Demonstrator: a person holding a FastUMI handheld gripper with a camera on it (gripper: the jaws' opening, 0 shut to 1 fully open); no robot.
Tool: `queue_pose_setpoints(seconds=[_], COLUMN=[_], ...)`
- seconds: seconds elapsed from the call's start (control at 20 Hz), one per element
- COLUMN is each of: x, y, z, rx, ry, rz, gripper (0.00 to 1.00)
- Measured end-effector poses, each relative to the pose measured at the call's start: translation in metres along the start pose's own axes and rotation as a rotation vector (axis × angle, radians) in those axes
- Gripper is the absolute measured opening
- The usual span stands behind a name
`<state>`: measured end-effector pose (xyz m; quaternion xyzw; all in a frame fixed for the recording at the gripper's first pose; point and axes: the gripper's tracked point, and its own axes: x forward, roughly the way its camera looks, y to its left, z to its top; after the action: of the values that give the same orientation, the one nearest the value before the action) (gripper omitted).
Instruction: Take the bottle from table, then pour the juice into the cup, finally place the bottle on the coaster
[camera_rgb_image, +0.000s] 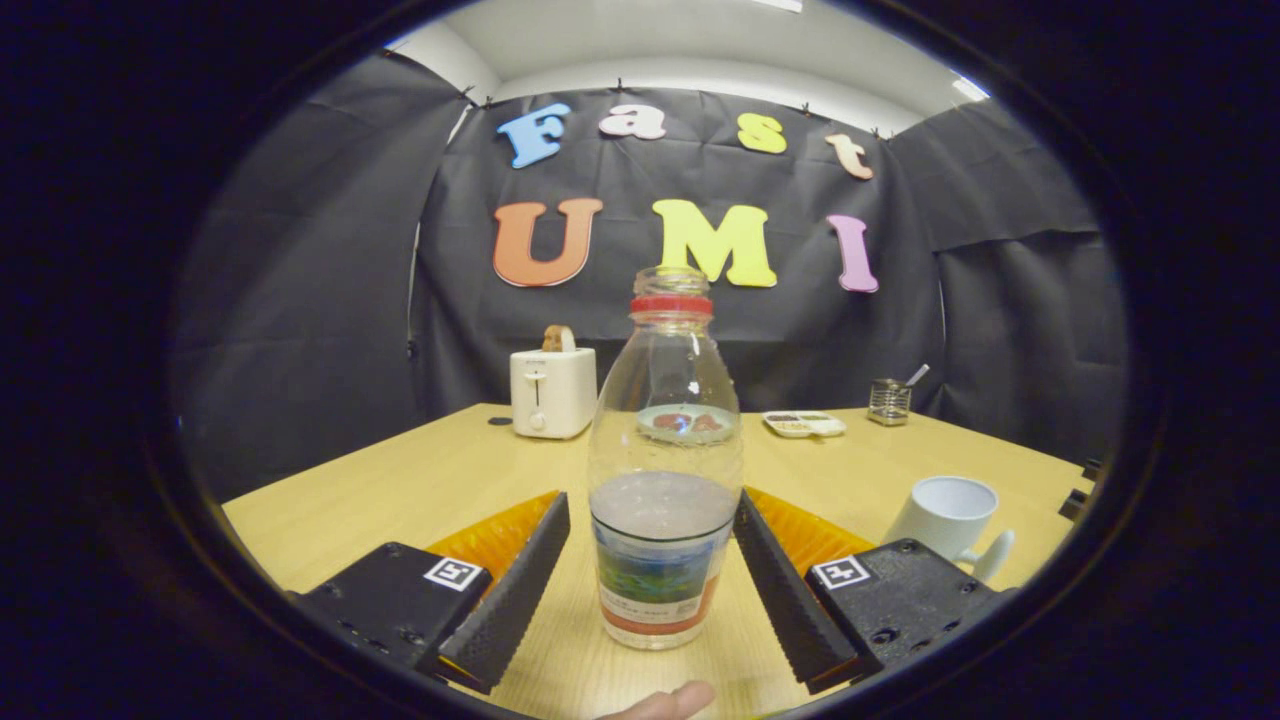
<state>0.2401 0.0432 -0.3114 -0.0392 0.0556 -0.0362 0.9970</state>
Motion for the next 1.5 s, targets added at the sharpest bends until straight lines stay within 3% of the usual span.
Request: queue_pose_setpoints(seconds=[0.15, 0.25, 0.3, 0.9, 1.25, 1.5], x=[-0.003, -0.006, -0.01, -0.059, -0.06, -0.056], y=[-0.02, -0.009, -0.005, -0.003, -0.022, -0.028], z=[0.004, 0.011, 0.014, 0.079, 0.099, 0.104], rx=[-0.026, 0.012, 0.039, 0.457, 0.806, 0.978], ry=[0.003, 0.0, 0.002, -0.022, -0.009, 0.029], rz=[-0.093, -0.071, -0.058, 0.054, 0.1, 0.137], gripper=[0.91, 0.8, 0.79, 0.79, 0.78, 0.78])
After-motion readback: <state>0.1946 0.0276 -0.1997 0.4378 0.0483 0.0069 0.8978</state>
